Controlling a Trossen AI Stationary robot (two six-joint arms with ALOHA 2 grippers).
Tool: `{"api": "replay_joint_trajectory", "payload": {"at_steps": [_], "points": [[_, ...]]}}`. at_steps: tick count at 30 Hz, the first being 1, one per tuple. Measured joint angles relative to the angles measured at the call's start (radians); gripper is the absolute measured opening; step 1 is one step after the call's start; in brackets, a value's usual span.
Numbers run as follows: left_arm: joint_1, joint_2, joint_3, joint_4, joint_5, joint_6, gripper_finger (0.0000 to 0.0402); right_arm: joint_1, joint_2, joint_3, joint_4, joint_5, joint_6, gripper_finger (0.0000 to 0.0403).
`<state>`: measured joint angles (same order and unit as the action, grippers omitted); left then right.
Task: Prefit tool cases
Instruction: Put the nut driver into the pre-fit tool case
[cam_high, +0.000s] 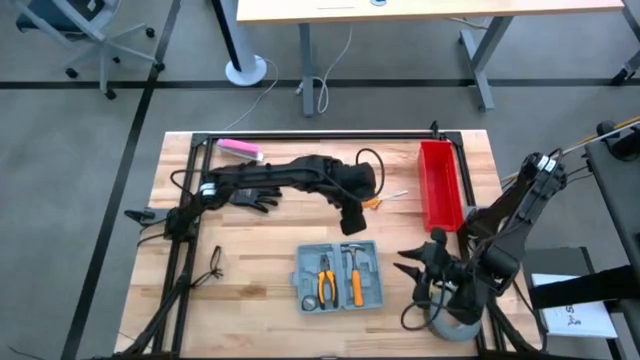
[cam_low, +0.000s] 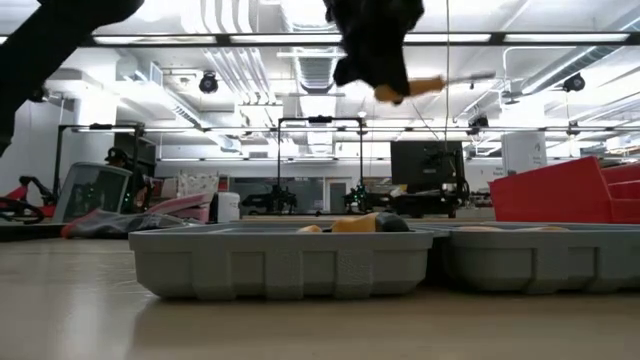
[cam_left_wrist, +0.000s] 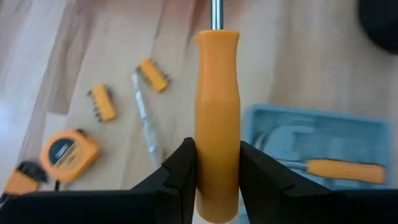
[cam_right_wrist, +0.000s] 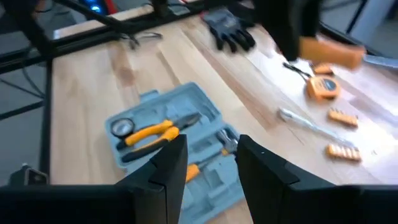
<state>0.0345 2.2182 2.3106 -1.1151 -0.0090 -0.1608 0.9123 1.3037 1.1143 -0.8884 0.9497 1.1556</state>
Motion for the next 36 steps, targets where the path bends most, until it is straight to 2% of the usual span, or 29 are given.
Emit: {"api": "replay_joint_trajectory", "payload": {"at_steps": [9, 19, 25, 31, 36], "points": [[-0.085, -0.047, -0.015, 0.082, 0.004, -0.001, 0.0088, 0.044, 0.0, -0.113, -0.002, 0.031, 0.207, 0.0147], [-0.174, -0.055, -0.037, 0.231, 0.029, -0.017, 0.0088, 0.199, 0.03, -0.177, 0.009, 0.17, 0.451, 0.0151], [-0.23, -0.056, -0.087, 0.421, 0.051, -0.049, 0.0088, 0.255, 0.087, -0.18, 0.027, 0.241, 0.525, 0.0139], [-0.256, -0.057, -0.232, 0.695, 0.079, -0.124, 0.0088, 0.31, 0.115, -0.179, 0.112, 0.355, 0.505, 0.0131], [-0.253, -0.058, -0.375, 0.937, 0.101, -0.216, 0.0088, 0.327, 0.121, -0.178, 0.147, 0.374, 0.469, 0.0129]]}}
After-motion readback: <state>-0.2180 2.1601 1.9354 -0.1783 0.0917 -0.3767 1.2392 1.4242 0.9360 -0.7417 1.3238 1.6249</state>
